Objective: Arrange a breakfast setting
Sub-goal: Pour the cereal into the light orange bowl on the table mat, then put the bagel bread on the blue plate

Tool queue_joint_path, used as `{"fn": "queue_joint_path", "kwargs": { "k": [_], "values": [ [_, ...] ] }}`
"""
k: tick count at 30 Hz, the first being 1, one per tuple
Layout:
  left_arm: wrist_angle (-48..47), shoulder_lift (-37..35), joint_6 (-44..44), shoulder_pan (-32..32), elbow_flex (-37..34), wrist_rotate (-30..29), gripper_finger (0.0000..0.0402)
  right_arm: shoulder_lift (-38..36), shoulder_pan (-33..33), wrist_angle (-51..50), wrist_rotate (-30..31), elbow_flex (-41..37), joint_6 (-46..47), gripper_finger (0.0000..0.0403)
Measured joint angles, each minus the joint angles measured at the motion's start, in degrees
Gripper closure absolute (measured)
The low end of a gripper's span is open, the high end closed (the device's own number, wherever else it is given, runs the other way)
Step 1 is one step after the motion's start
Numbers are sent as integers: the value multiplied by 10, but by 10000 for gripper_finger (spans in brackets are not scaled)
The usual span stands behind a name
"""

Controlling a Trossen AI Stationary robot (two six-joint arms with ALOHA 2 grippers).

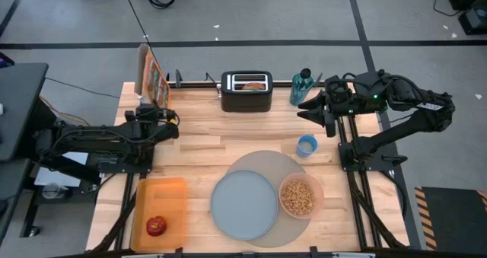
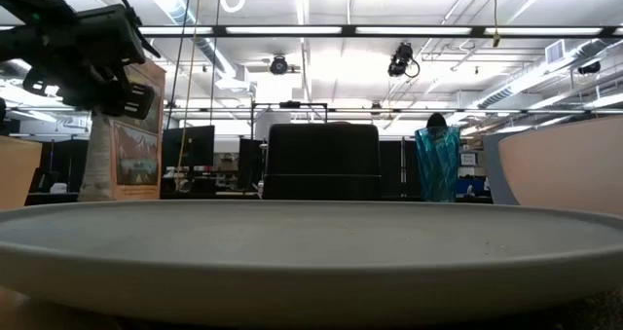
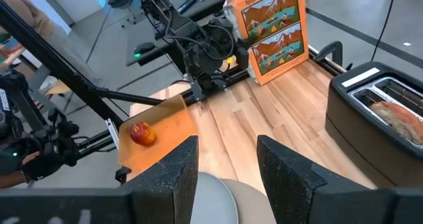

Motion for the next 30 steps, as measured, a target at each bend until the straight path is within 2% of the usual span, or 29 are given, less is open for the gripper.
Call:
{"fn": "queue_joint_path", "kwargs": {
  "k": [4,8,12,30],
  "values": [
    [-7,0,1,0,10,1,247,1,0,0,0,0,0,241],
    [-35,0,5,0,56,1,213,1,0,0,0,0,0,241],
    [-42,0,81,0,110,0,194,1,0,0,0,0,-1,241],
    [-46,-67,328,0,301,-22,181,1,0,0,0,0,-30,241]
  ]
}}
